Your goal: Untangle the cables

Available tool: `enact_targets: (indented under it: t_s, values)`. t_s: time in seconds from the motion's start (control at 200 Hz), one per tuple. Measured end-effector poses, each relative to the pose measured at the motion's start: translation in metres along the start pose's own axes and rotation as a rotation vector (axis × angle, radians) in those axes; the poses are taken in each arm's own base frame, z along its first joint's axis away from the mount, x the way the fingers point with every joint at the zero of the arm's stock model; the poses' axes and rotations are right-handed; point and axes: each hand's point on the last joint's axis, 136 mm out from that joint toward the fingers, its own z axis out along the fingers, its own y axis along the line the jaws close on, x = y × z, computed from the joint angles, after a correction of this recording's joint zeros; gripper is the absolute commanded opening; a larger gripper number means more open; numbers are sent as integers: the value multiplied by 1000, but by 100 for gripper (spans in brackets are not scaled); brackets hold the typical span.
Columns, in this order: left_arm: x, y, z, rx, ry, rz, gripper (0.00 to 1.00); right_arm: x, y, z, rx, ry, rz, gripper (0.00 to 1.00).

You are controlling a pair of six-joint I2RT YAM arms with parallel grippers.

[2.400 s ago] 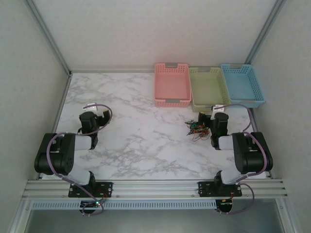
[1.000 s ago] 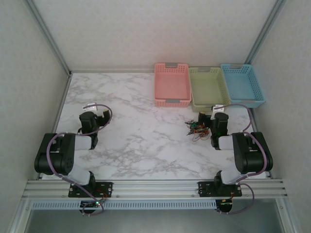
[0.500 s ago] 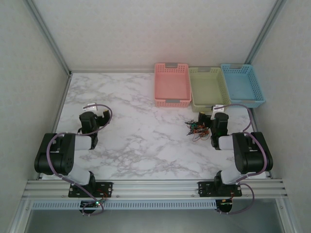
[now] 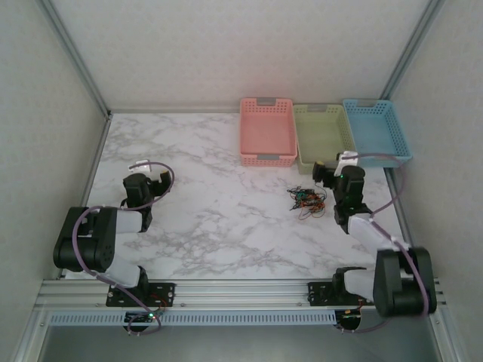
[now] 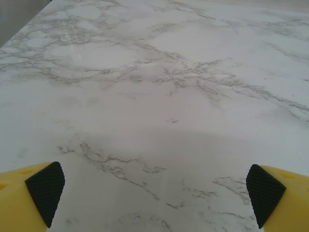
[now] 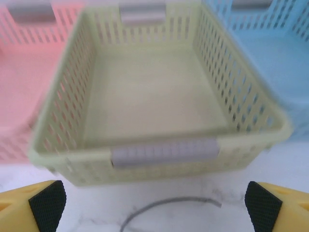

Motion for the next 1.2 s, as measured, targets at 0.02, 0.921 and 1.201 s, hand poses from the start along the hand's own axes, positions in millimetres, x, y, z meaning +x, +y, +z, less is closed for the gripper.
enact_targets:
  t_s: [0.02,0.921,1.201]
  values:
    - [-1,-1,-1,-1,-1,2,100,-10,1,-4,-1,-17,8,90]
    - [-122,0,-272,133,134,-358,99,-28,-68,149,245,541,231,79]
    - [-92,-17,-274,240,204,-341,98,-1,-77,184,258,658,190,76]
